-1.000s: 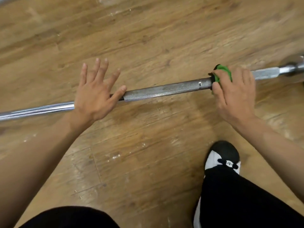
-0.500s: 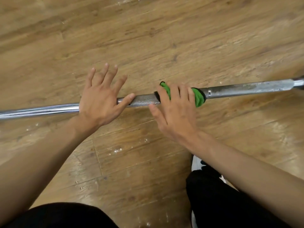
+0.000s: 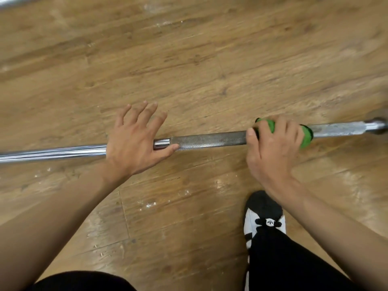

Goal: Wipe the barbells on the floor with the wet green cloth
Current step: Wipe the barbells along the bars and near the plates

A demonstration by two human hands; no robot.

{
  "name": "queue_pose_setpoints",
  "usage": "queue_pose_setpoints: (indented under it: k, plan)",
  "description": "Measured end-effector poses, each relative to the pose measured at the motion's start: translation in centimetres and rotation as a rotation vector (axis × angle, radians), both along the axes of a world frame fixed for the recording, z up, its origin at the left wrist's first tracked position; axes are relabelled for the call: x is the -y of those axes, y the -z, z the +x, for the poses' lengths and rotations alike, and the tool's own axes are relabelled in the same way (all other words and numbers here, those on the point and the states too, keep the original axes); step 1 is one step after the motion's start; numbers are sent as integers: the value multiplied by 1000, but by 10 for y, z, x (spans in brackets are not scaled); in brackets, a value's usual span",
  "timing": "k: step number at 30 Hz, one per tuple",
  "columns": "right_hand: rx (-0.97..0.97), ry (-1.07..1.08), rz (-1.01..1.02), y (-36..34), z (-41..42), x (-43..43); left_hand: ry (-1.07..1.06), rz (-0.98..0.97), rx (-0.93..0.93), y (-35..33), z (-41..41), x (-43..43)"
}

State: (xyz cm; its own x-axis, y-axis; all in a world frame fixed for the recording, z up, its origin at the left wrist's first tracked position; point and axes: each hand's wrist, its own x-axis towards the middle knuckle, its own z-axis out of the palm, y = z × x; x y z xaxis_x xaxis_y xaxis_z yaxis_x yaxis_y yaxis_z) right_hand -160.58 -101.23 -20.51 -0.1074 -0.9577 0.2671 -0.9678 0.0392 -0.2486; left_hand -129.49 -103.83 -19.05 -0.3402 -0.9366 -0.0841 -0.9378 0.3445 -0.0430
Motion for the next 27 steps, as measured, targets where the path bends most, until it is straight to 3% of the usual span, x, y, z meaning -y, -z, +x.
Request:
queue_pose_setpoints:
  k: [6,10,15,19,27]
  plan:
    - [-64,-284,118,-12,63,6,28,55,-2,-3,0,12]
    - [-55,-432,120,-10,25,13,74,30,-19,-5,1,18]
    - [-50,-132,53,-5,-58,21,67,6,-18,-5,1,21]
    - [-24,77,77,-12,-33,28,60,-36,-19,-6,-2,23]
    - [-82,-336,216,-21,79,28,28,-37,-12,-4,1,32]
